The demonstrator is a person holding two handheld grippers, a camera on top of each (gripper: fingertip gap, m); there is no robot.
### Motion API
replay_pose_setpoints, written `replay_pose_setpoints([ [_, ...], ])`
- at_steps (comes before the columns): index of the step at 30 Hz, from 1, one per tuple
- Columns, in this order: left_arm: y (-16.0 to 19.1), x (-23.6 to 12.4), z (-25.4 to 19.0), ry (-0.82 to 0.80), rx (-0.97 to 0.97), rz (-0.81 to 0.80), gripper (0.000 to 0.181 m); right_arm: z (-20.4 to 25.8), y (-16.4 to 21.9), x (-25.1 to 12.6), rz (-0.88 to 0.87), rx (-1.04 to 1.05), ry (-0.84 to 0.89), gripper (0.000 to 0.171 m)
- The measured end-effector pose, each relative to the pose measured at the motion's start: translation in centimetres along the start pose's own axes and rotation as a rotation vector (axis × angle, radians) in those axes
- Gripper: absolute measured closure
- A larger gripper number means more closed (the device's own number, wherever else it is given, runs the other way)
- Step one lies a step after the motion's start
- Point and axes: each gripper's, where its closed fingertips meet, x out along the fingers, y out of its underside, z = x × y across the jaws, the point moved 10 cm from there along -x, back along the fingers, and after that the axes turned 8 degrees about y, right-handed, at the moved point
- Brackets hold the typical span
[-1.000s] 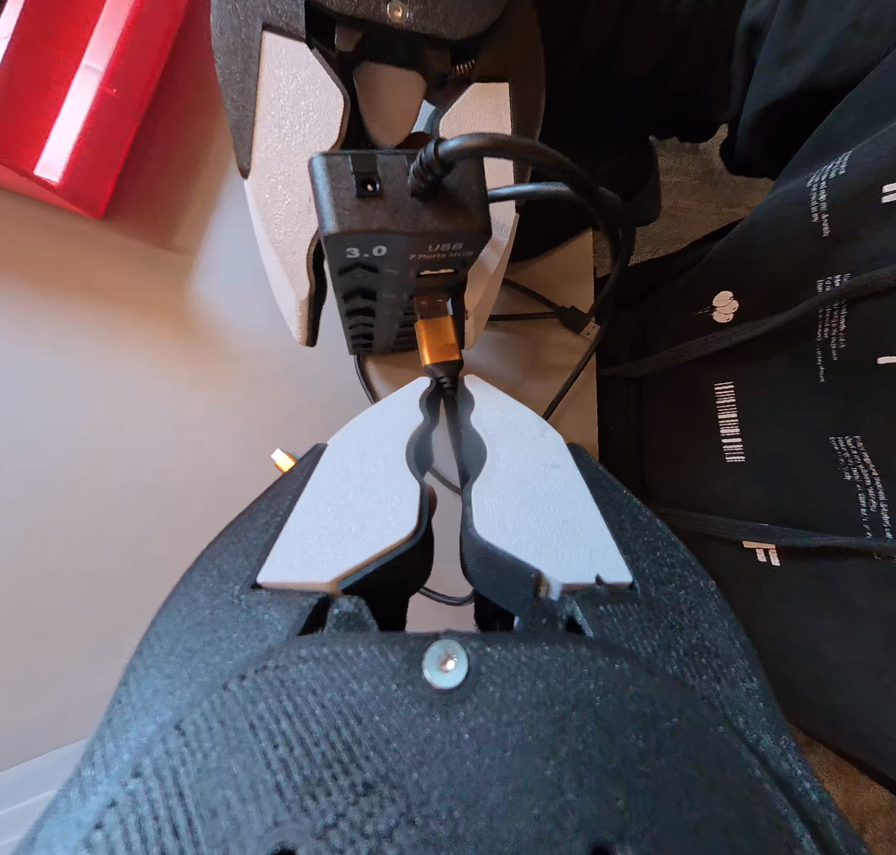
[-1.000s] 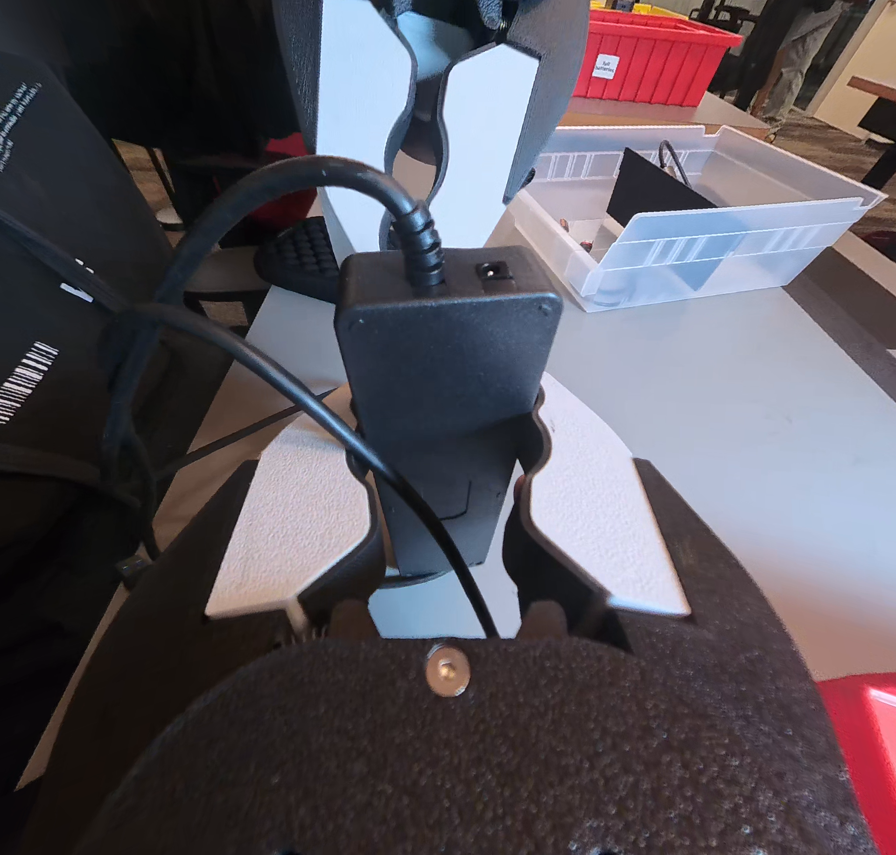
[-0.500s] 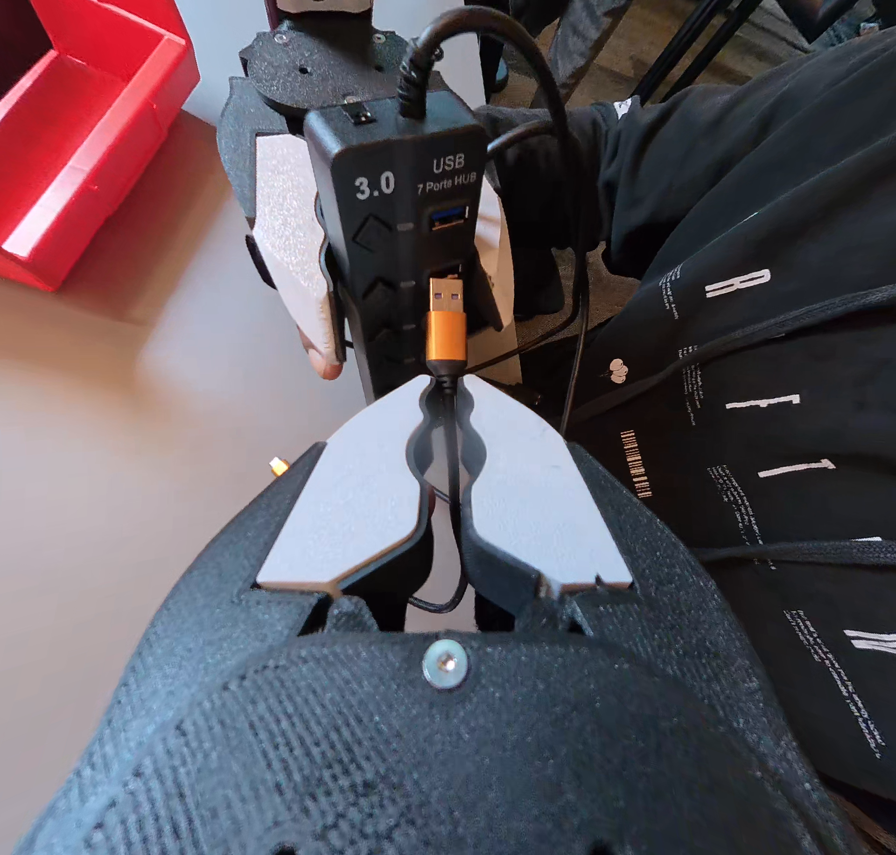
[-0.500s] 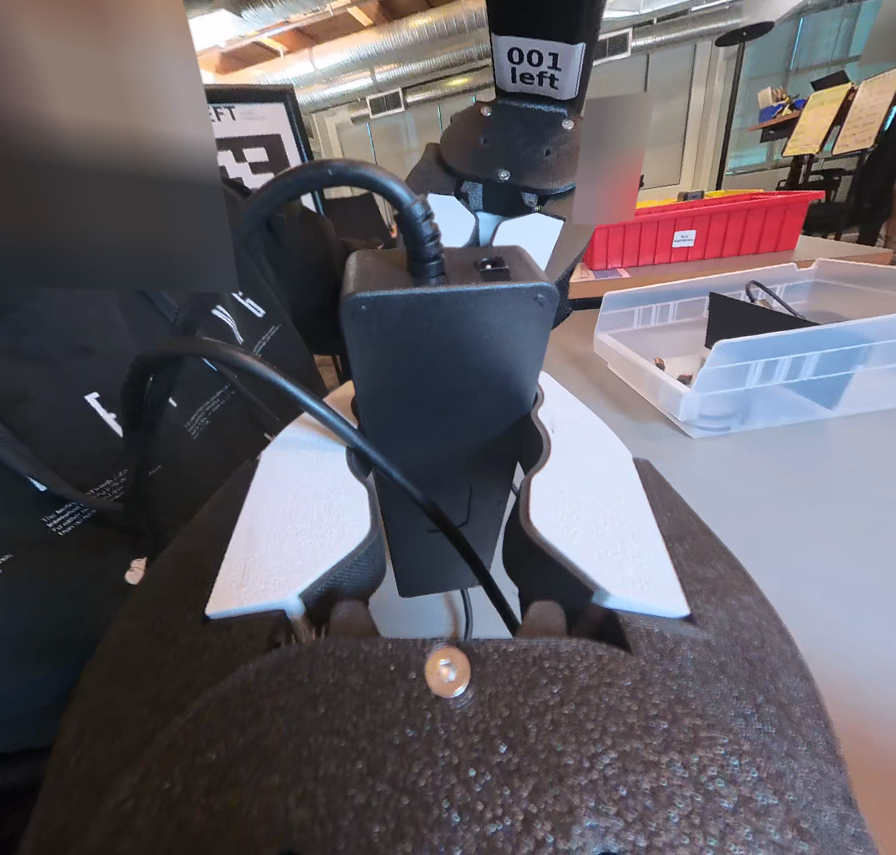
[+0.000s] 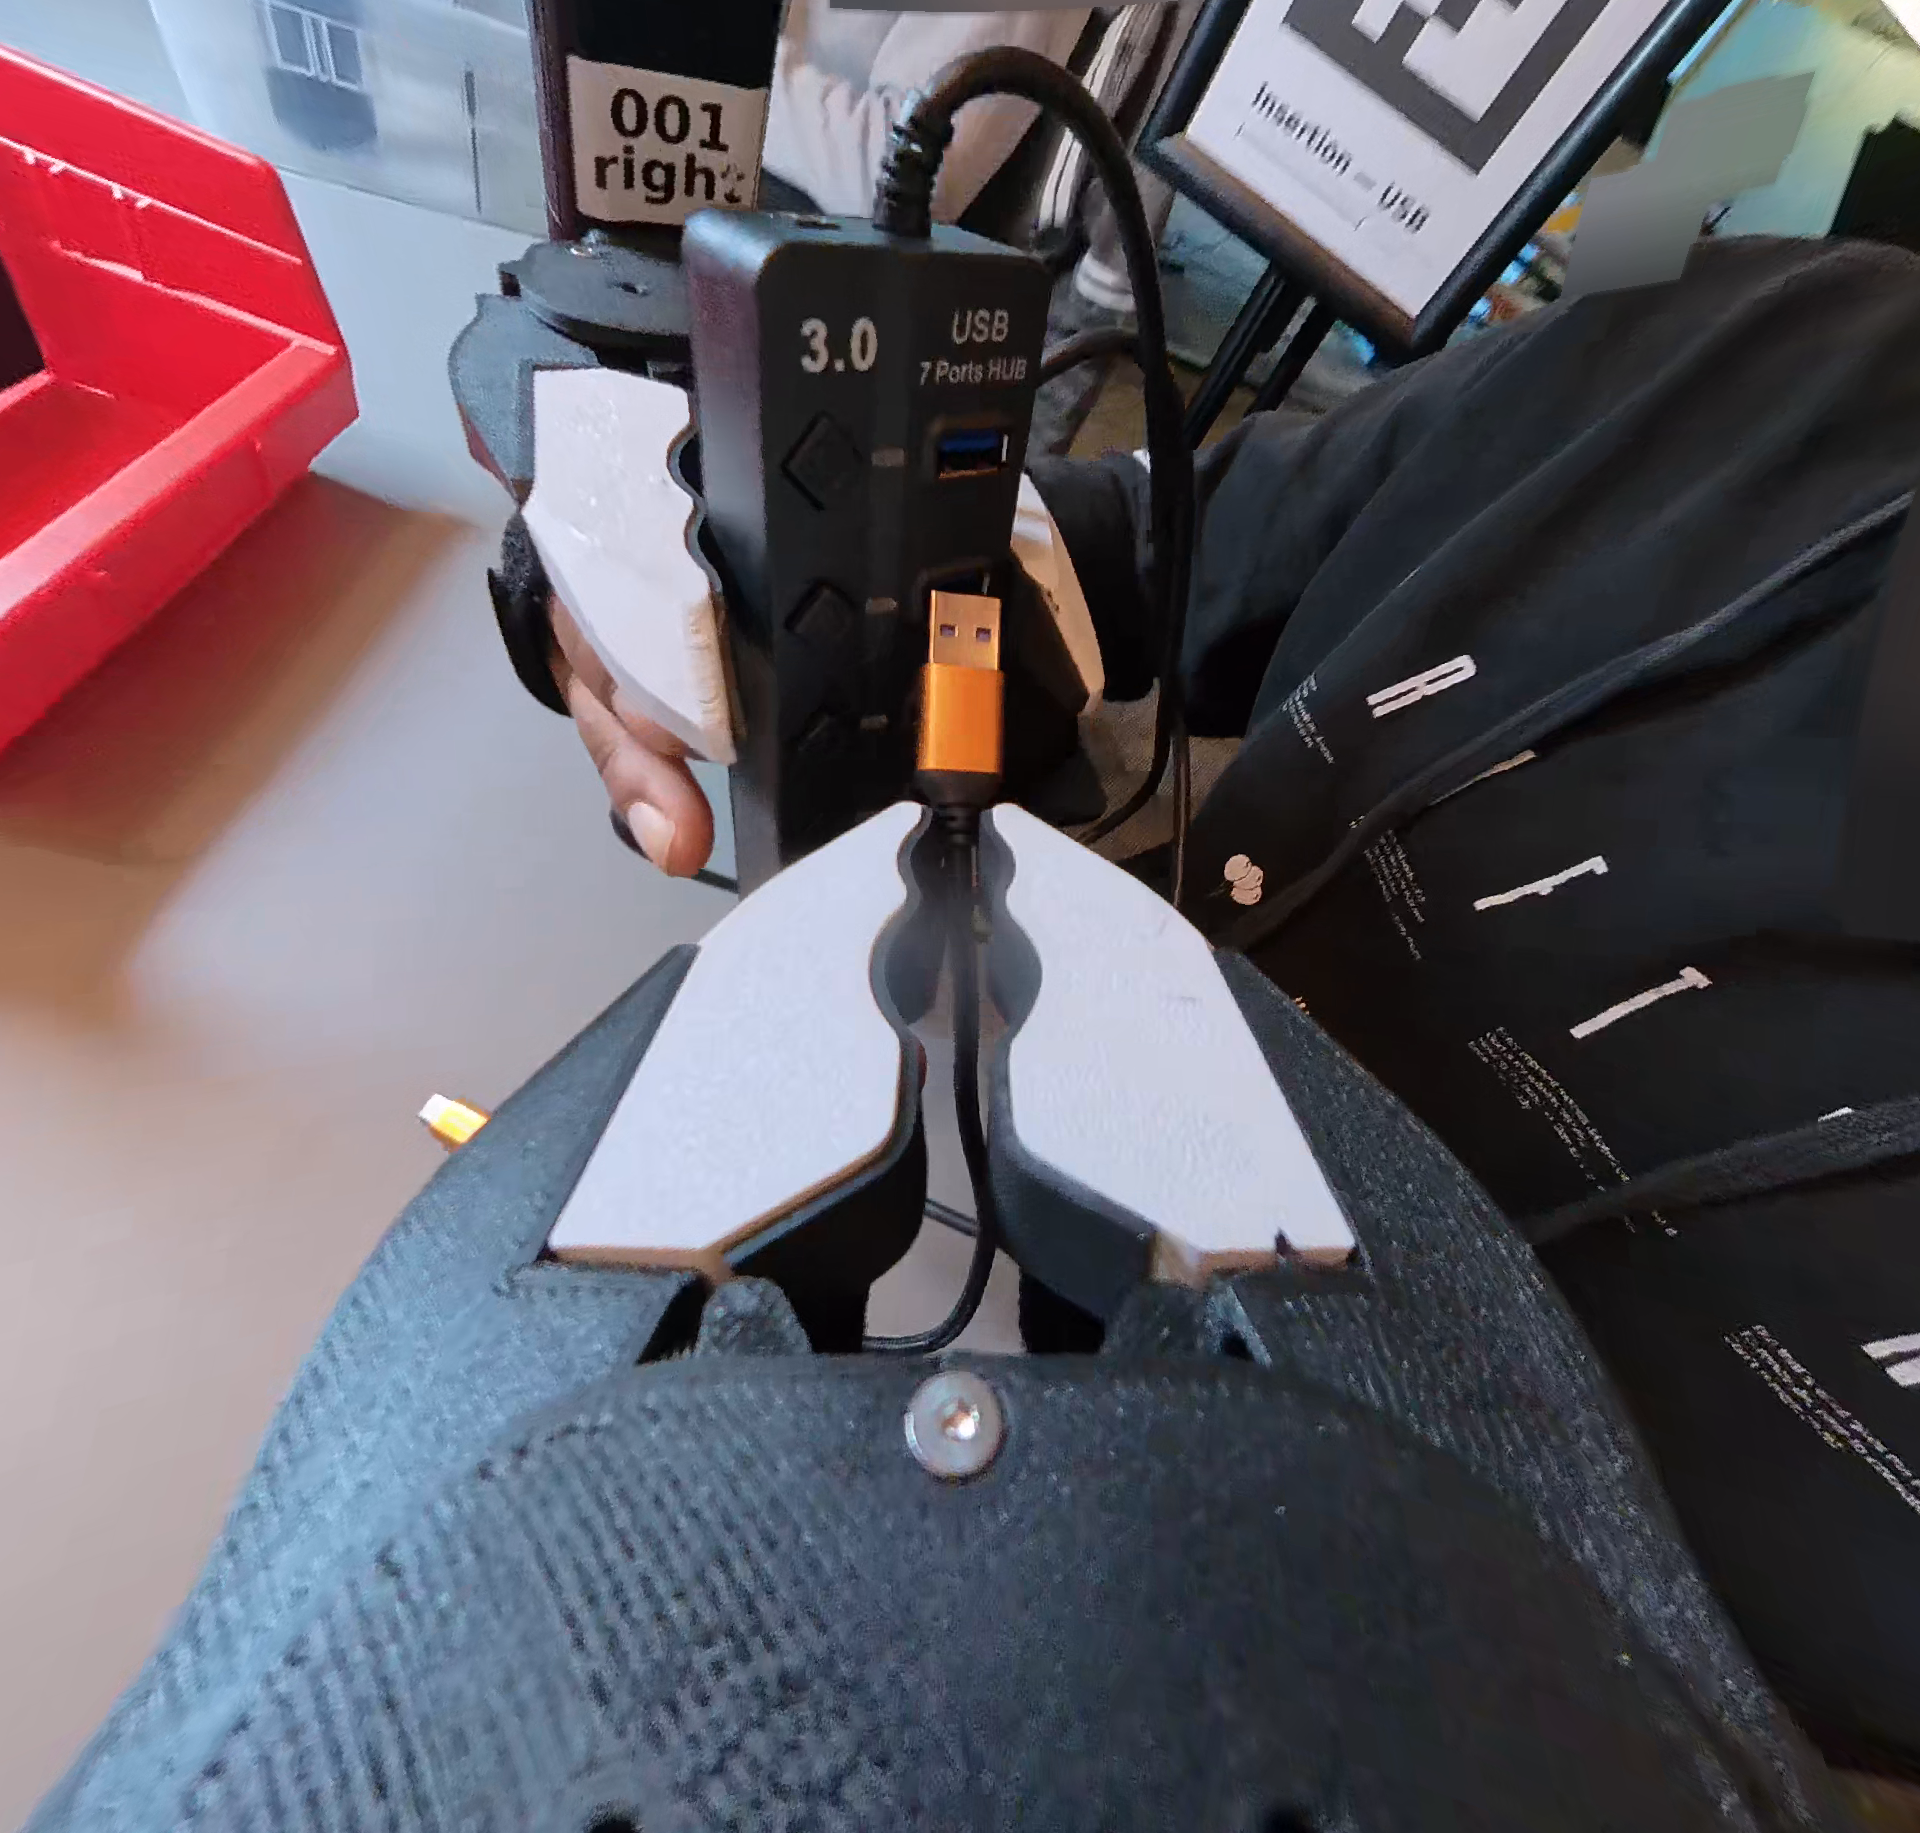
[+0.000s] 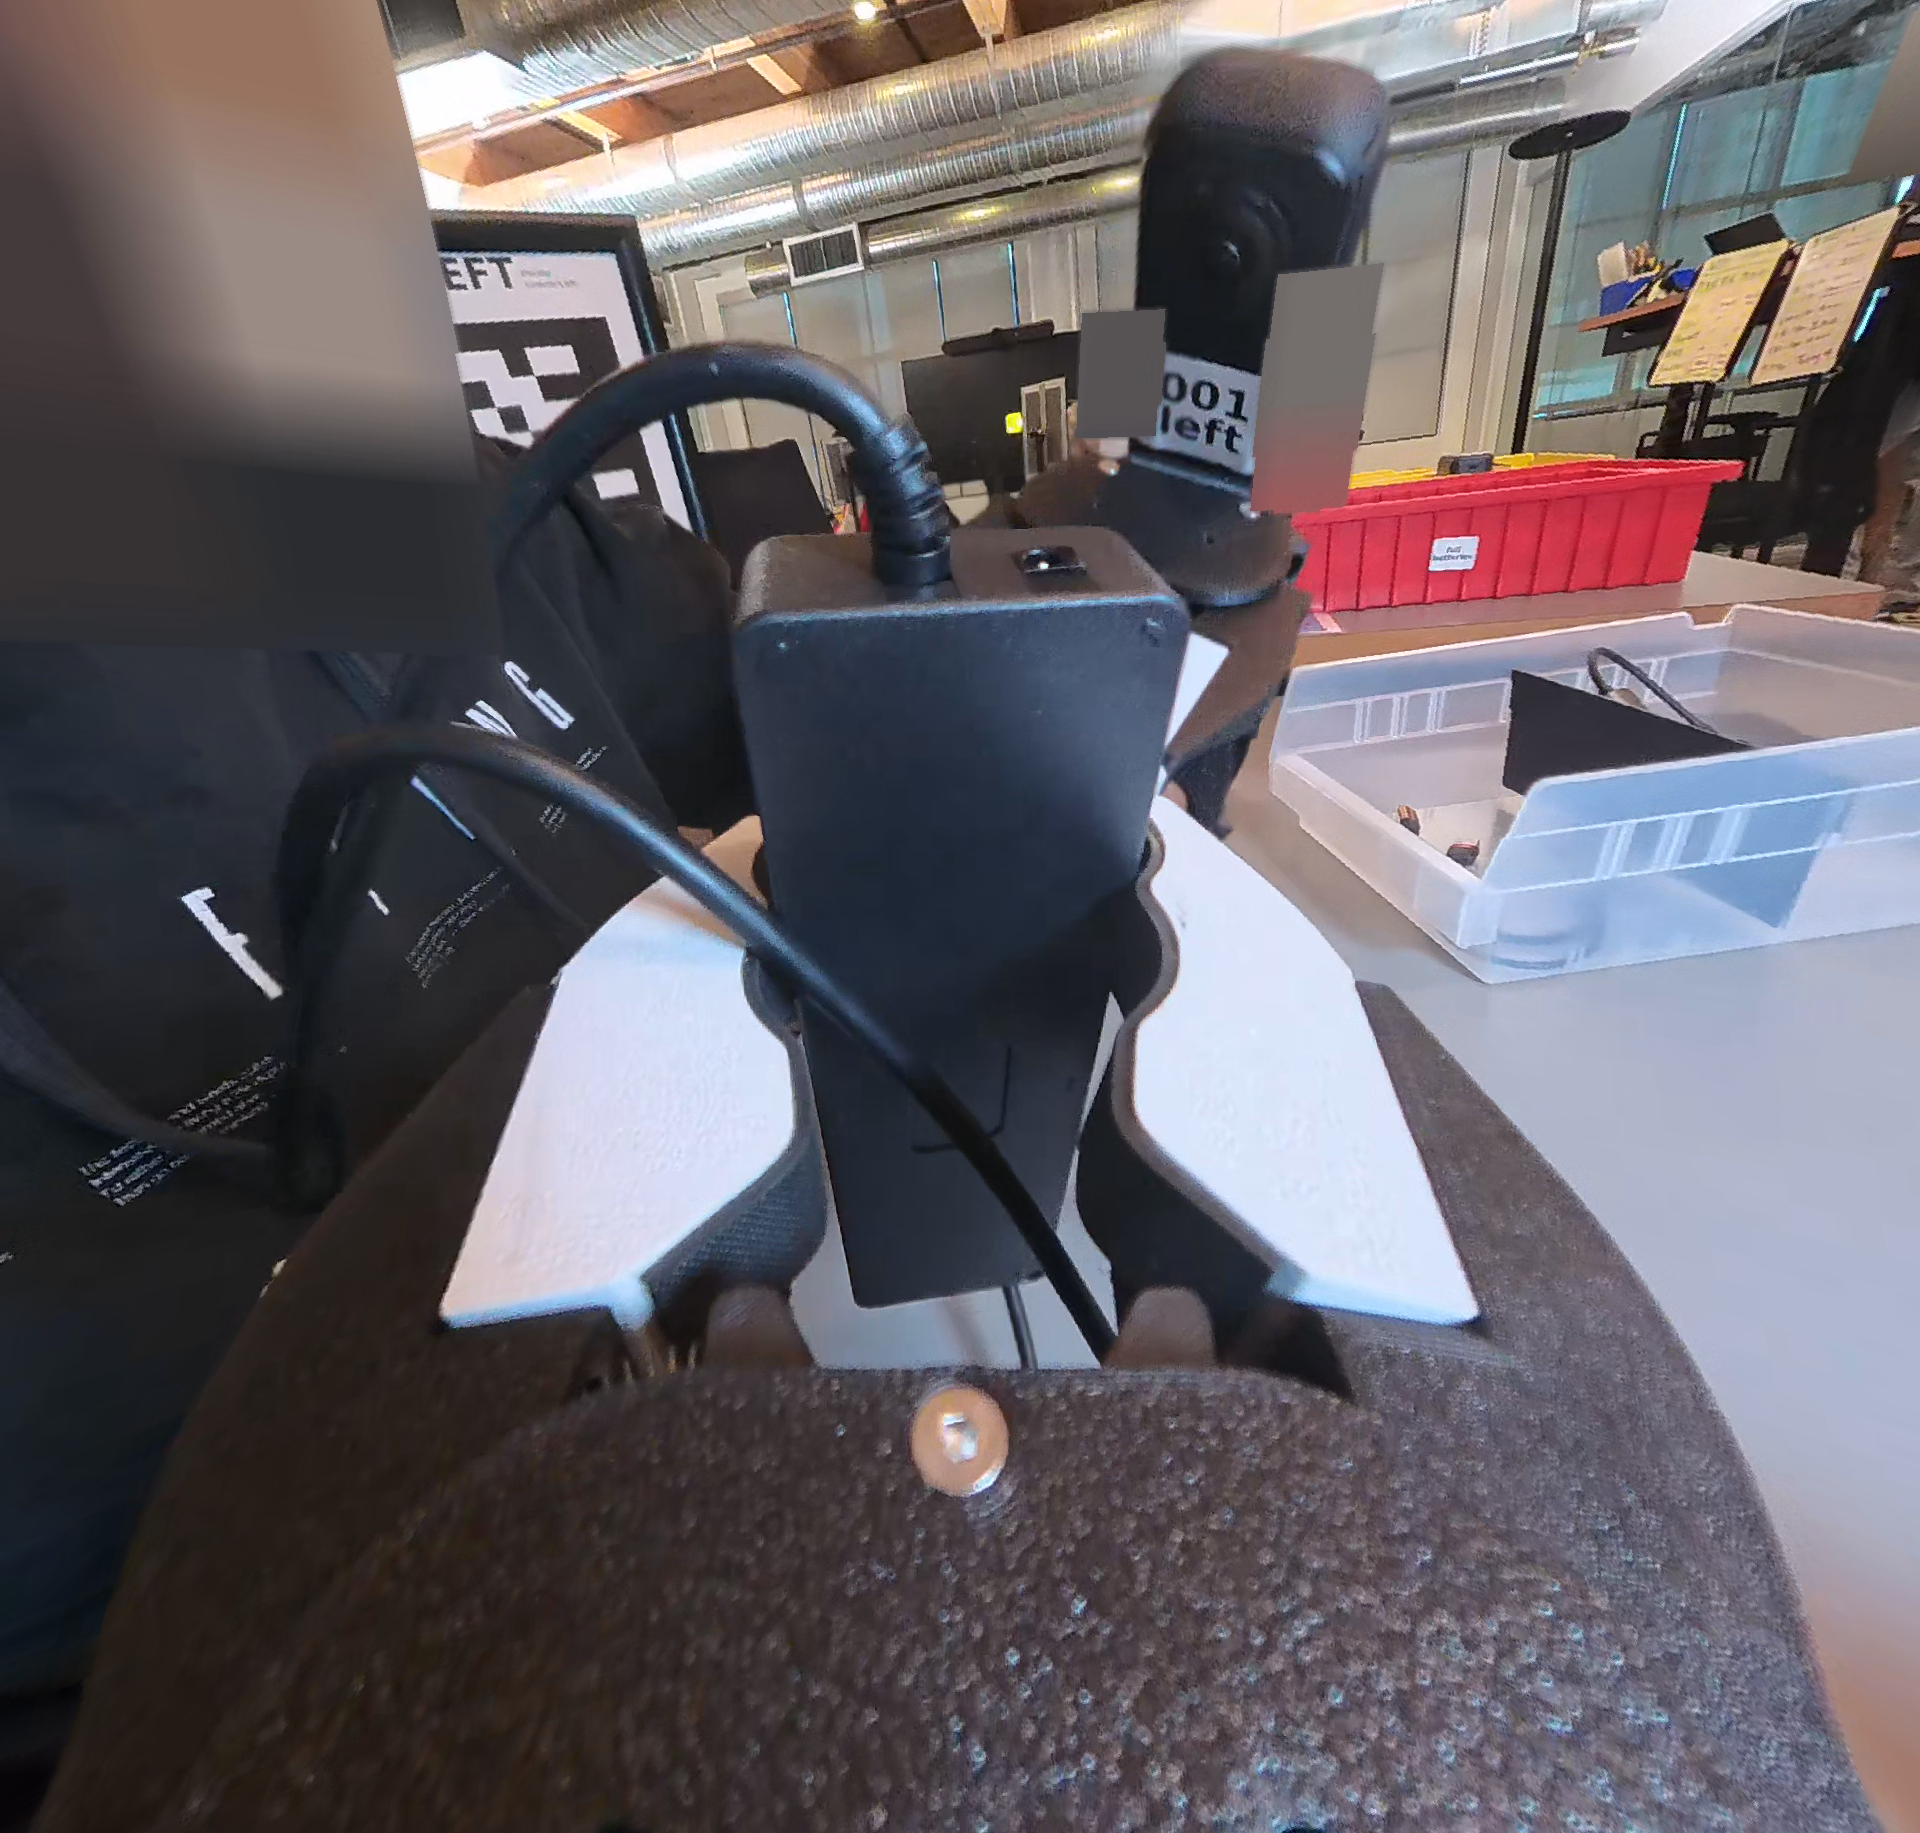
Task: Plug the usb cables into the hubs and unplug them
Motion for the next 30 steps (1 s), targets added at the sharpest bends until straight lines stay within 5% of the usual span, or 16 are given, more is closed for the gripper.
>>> replay_pose_setpoints([
  [15, 0.7, -1.2, 0.2, 0.0, -0.008, -0.095, 0.174, -0.6, 0.0, -0.6, 0.023, -0.023, 0.063, 0.111],
  [20, -0.8, -4.9, -0.2, -0.393, 0.105, -0.048, 0.174, -1.6, -0.7, -2.4, 0.0, -0.042, 0.184, 0.111],
  [25, -1.7, -7.7, 0.0, -1.07, 0.301, 0.168, 0.174, -2.3, -0.9, -3.4, -0.024, -0.042, 0.265, 0.111],
  [30, 1.3, -2.1, -1.4, -0.743, 0.247, 0.245, 0.15, -2.4, -1.0, -3.8, -0.032, -0.048, 0.284, 0.111],
])
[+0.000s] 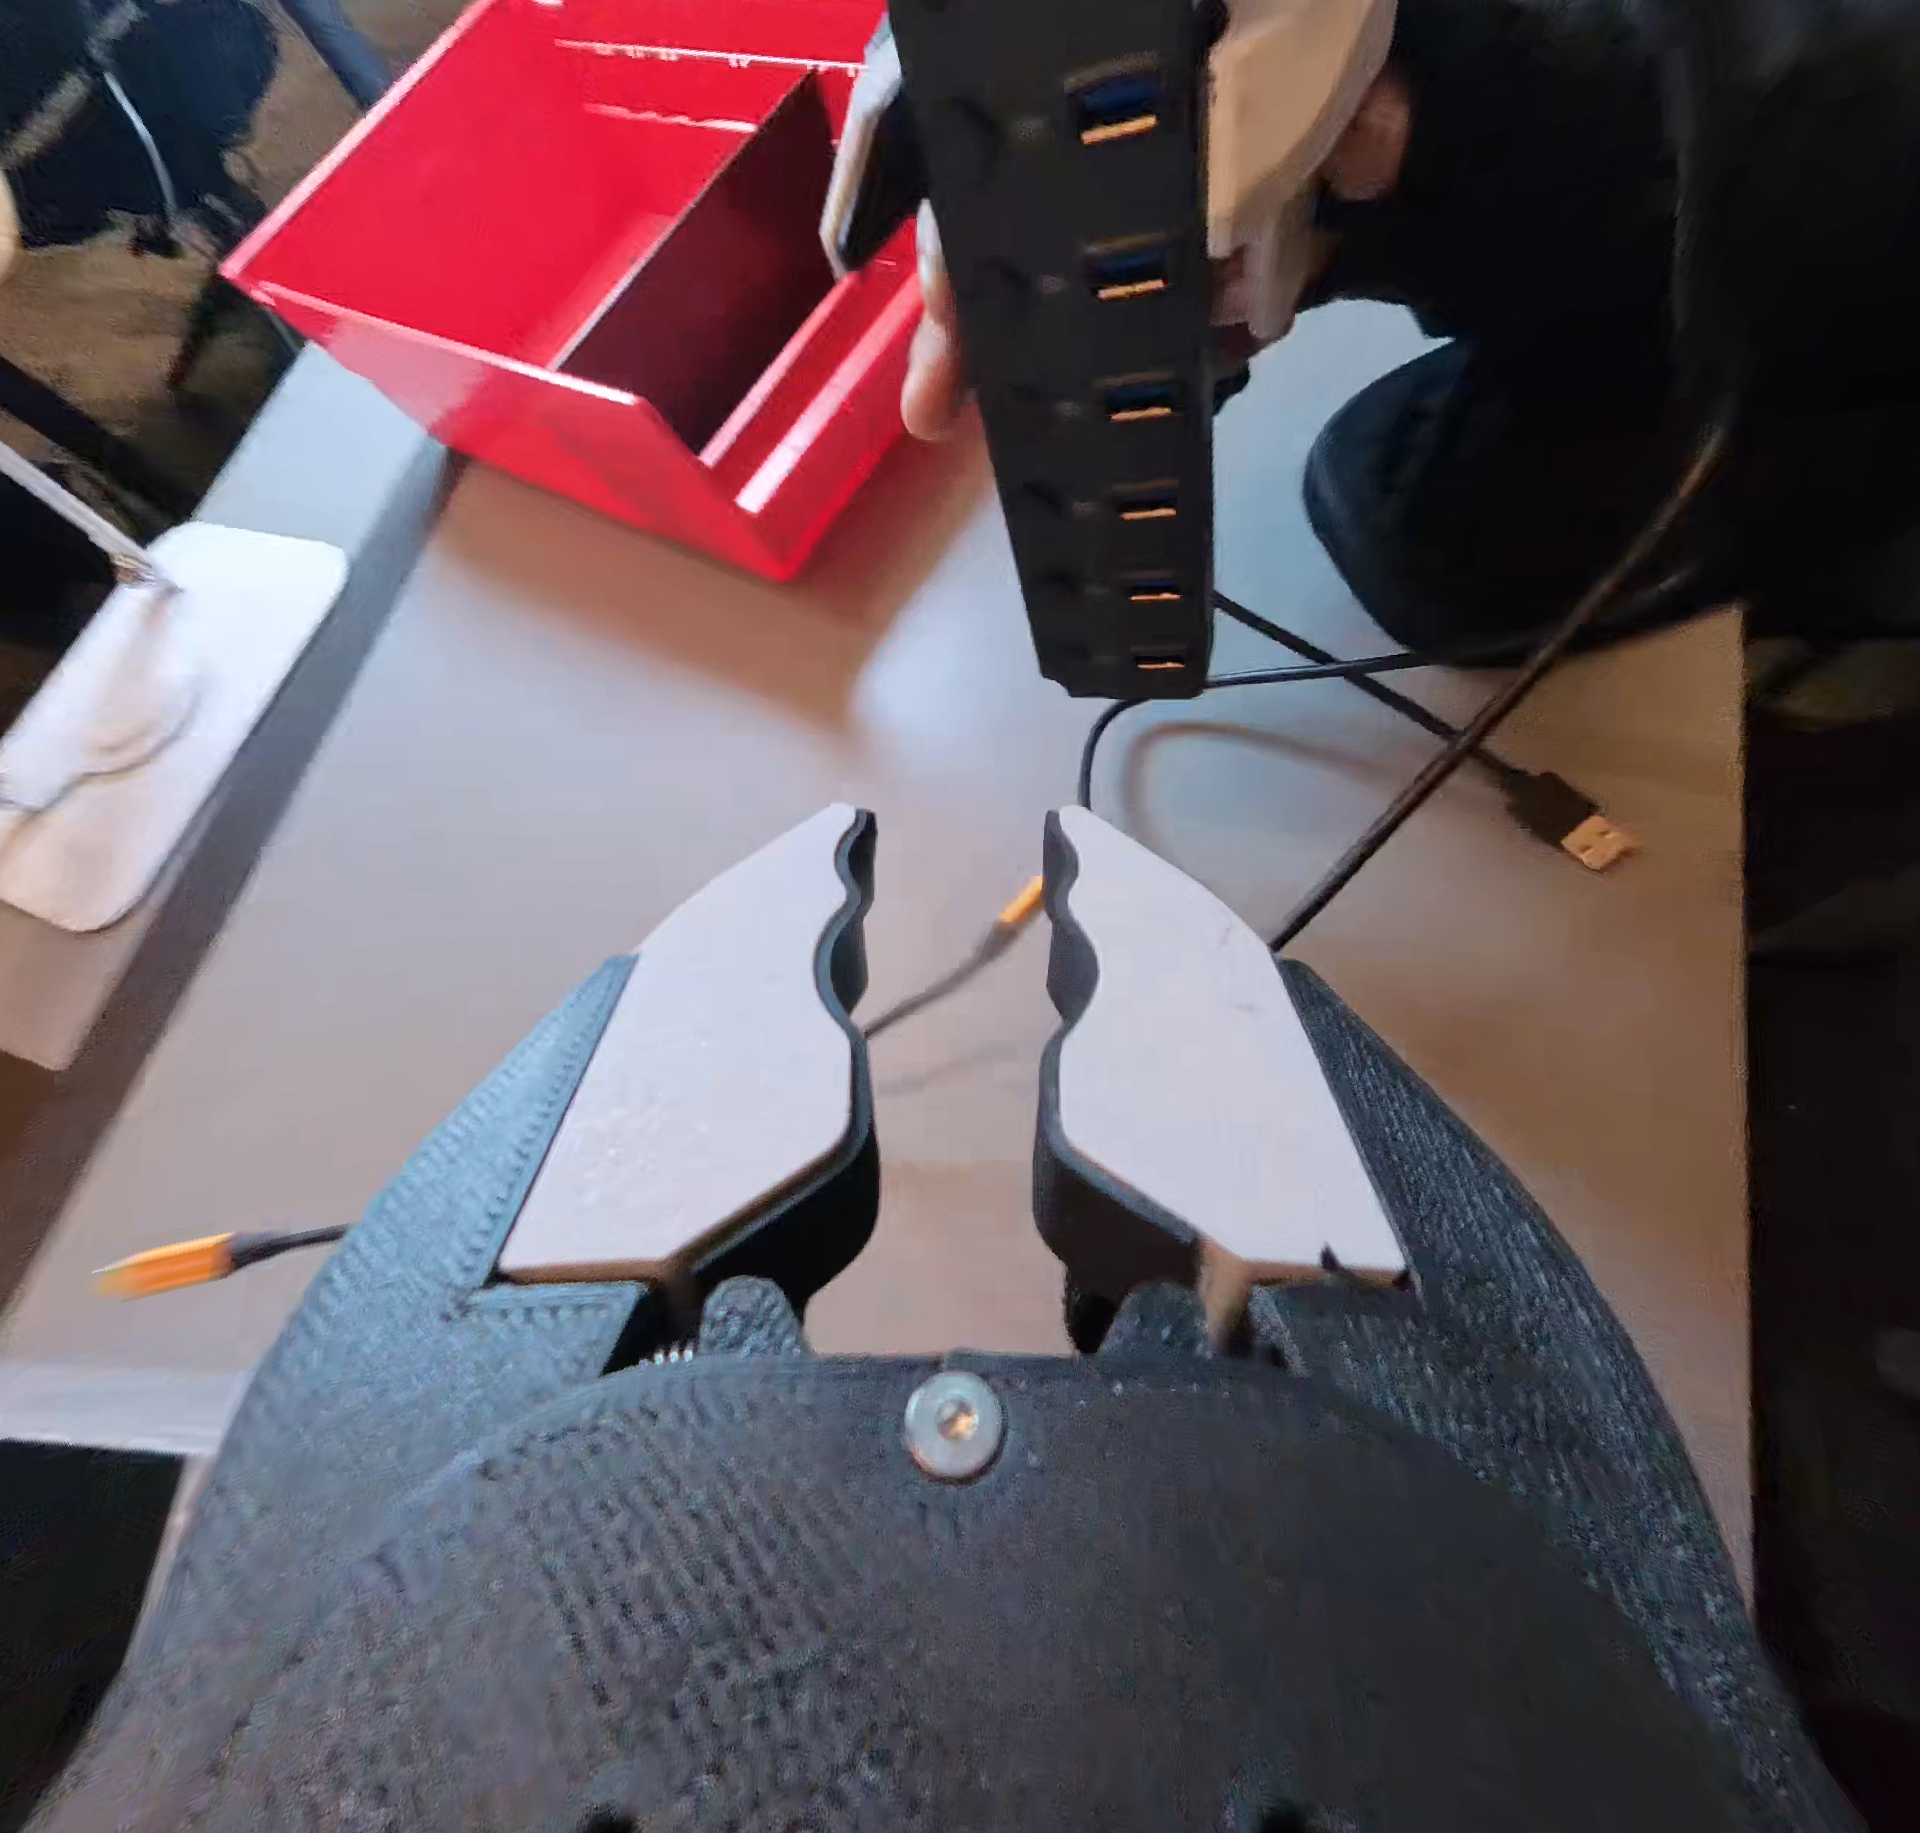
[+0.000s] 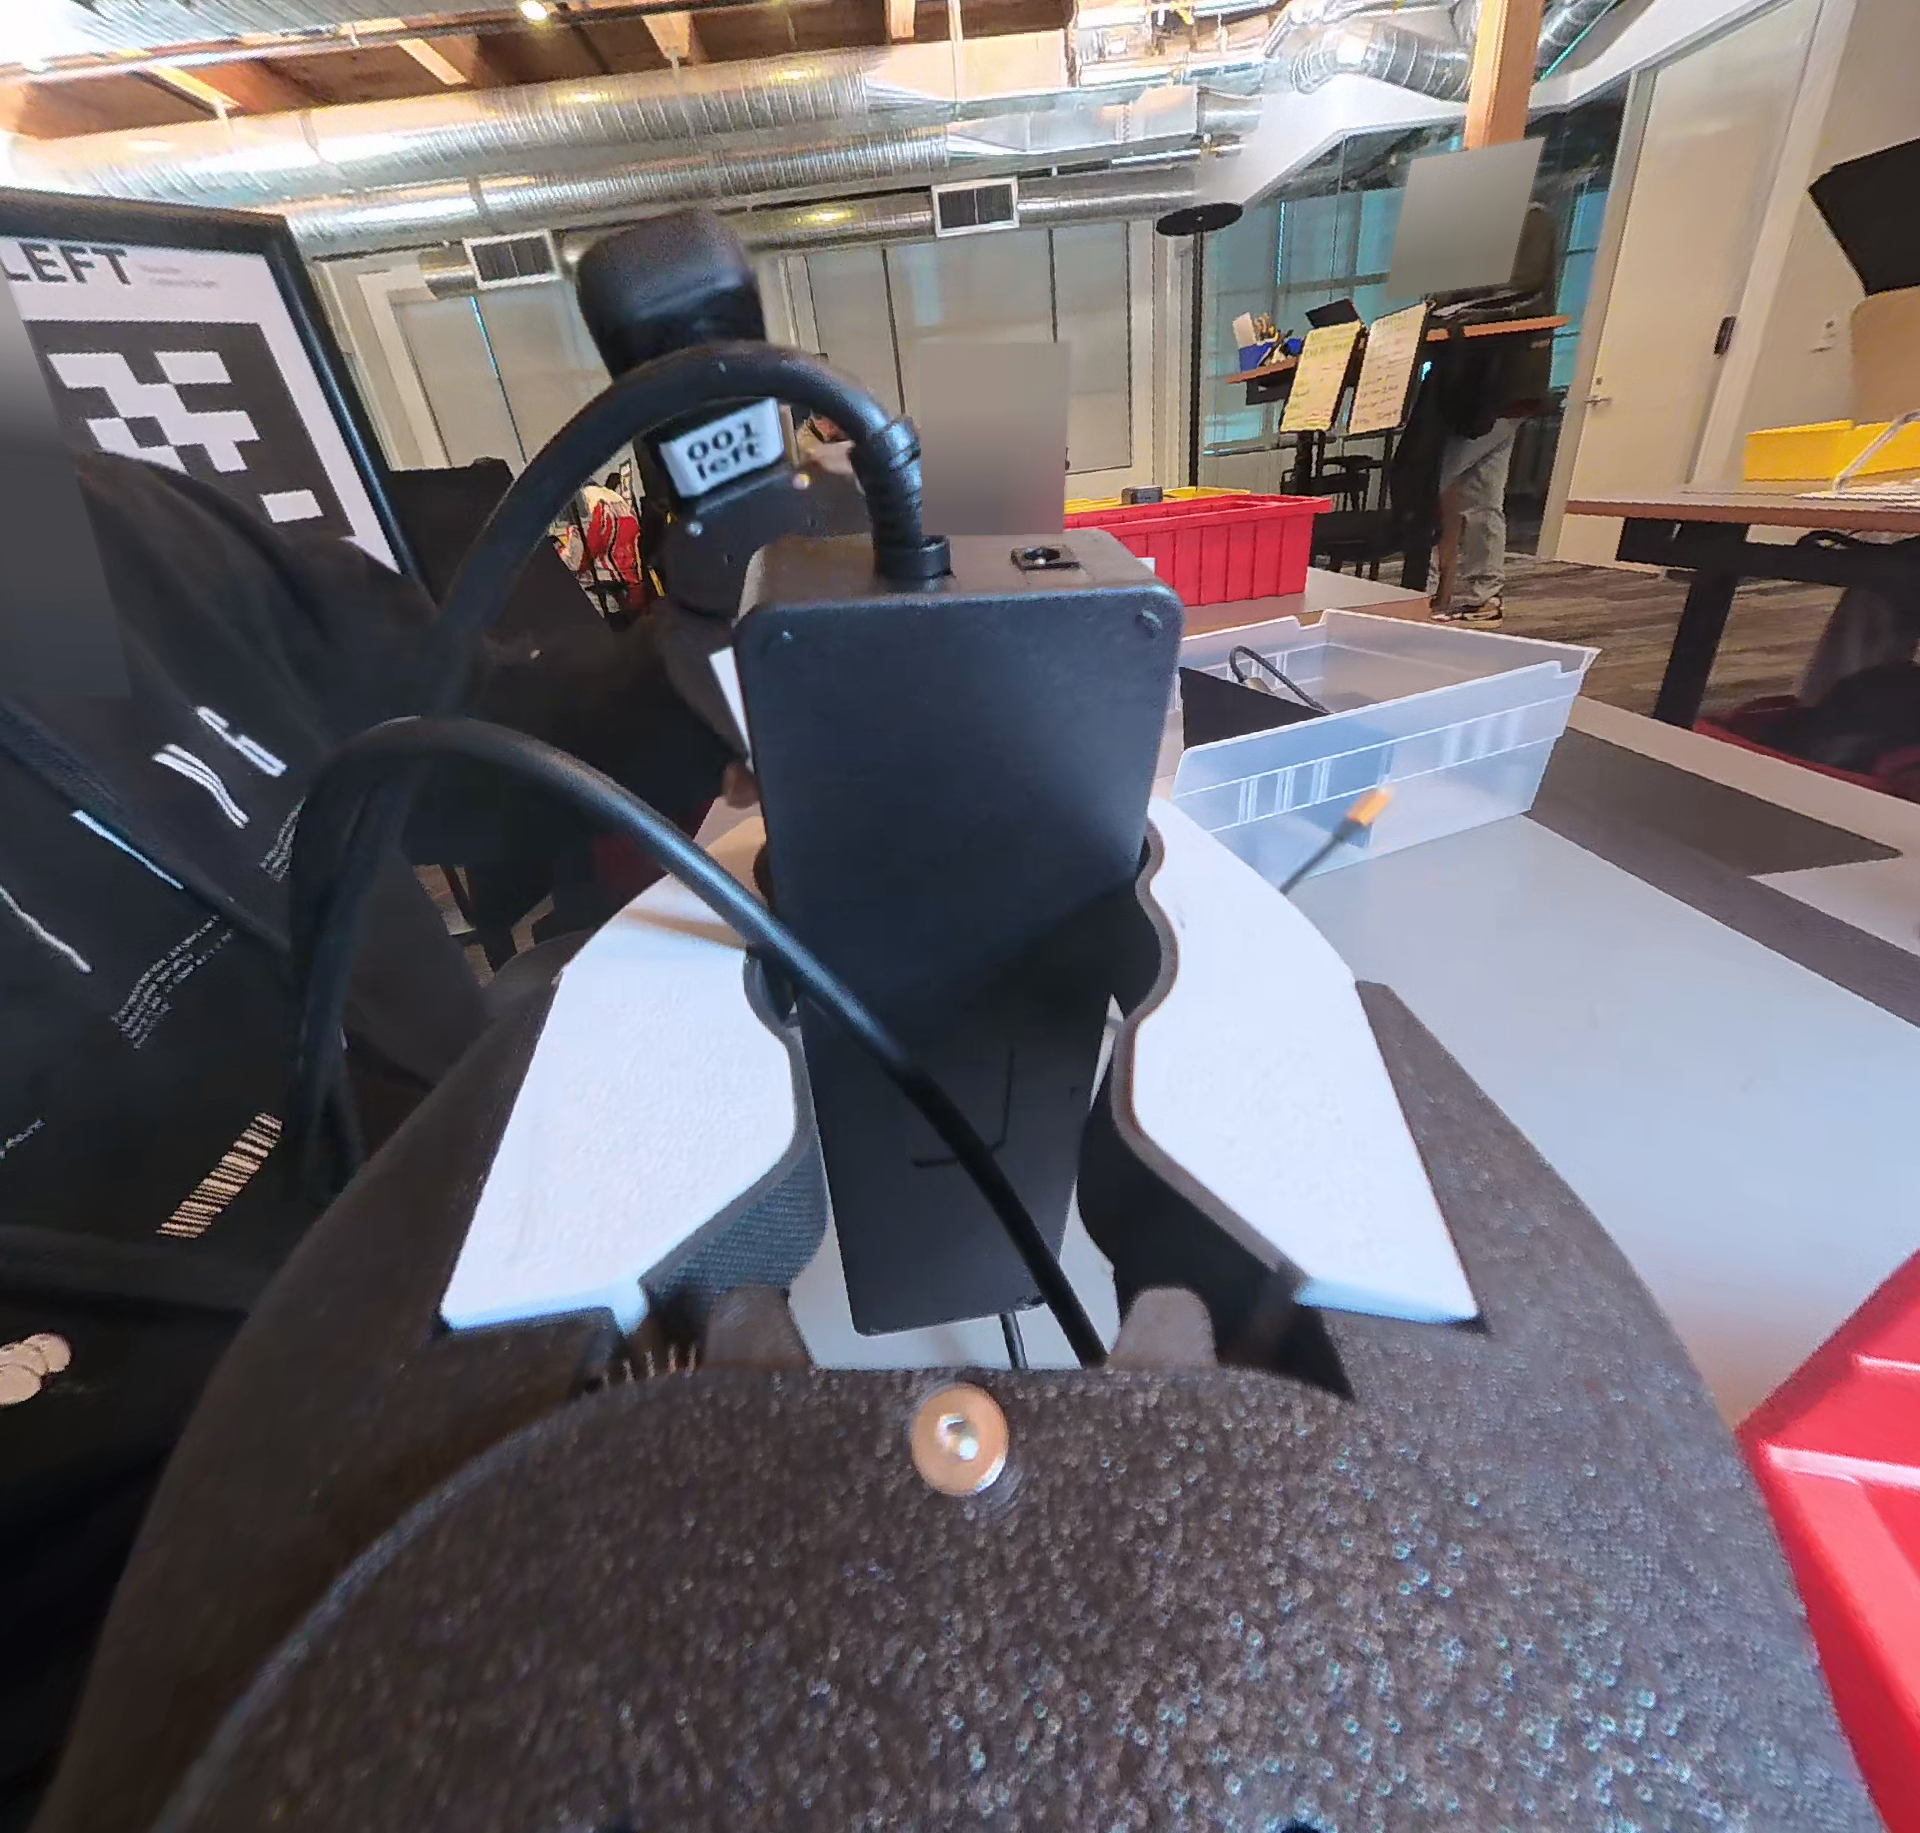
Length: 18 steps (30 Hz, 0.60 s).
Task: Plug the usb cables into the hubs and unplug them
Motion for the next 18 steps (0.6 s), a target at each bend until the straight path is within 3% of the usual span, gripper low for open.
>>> replay_pose_setpoints([
  [5, 2.6, 0.0, 2.8, 0.014, -0.132, 0.026, 0.153, 0.0, 0.0, -0.2, 0.006, -0.002, -0.012, 0.111],
  [11, 5.4, 2.2, 4.9, 0.076, -0.079, 0.178, 0.154, 0.0, -0.1, -0.4, 0.009, -0.005, -0.018, 0.111],
  [18, 3.9, 6.1, 6.3, 0.147, 0.058, 0.295, 0.156, -0.1, -0.1, -0.6, 0.005, -0.007, -0.014, 0.111],
])
